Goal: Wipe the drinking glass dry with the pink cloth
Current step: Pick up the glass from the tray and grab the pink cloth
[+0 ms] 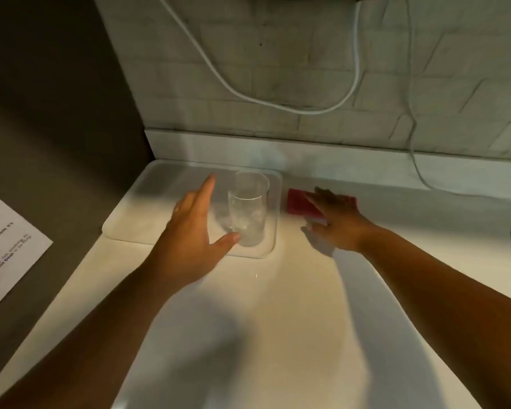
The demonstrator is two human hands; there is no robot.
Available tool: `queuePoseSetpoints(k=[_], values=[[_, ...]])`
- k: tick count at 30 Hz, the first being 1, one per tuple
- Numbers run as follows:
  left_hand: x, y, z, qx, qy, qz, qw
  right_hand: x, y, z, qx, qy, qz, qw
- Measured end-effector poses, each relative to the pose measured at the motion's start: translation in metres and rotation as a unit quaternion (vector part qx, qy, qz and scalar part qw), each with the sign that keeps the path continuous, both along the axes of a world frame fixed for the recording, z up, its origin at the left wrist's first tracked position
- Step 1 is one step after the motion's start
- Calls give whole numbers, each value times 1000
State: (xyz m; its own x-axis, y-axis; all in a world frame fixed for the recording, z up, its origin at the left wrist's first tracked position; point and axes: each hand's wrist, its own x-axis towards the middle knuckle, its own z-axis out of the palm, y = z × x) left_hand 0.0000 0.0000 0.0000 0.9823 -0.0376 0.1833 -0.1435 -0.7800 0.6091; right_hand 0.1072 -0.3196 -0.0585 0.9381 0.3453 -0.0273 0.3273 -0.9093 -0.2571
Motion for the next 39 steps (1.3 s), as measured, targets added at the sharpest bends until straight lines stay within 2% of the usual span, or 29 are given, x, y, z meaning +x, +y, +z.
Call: queuePoseSetpoints(k=[5,9,15,23,30,32,34,37,39], values=[[7,-10,-33,-115,41,13,992,-1,7,-8,-105,-39,-34,993],[16,-21,-50,-185,45,18,981,-16,15,-7,-83,-123,-71,986],[32,-28,-62,-283,58,24,957,-35,28,-10,-59,-138,-117,982],[42,-23,-61,-318,96,-22,943,-43,24,-6,-11,-120,-118,986],[46,-26,-54,-344,101,-10,933,-37,19,-8,43,-104,-124,986],[47,-27,-56,-353,88,-8,932,-35,16,-9,76,-88,-144,983],[46,-28,-57,-375,77,0,924,-34,11,-8,159,-57,-182,969],[39,-32,-52,-427,52,14,902,-40,7,2,321,-20,-243,915],[29,-35,-41,-473,38,7,880,-49,9,14,417,0,-247,875]])
